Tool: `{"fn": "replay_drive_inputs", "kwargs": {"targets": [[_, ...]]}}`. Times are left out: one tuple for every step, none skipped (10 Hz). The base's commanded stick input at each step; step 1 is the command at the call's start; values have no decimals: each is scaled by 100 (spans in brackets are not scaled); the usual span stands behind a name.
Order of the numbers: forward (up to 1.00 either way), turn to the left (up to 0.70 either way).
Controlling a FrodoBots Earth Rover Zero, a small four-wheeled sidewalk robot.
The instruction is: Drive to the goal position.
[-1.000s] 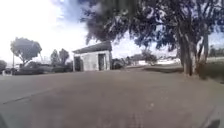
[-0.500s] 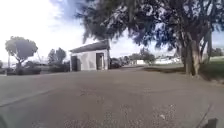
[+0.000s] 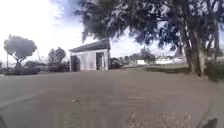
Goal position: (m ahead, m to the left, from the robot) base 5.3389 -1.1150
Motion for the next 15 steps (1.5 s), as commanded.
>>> {"fn": "replay_drive_inputs", "kwargs": {"targets": [[70,-15],[70,-15],[70,-15],[70,-5],[70,-4],[70,0],[70,0],[70,0],[70,-5],[70,-12],[70,-17],[70,-17],[70,-17],[70,-17],[70,-17]]}}
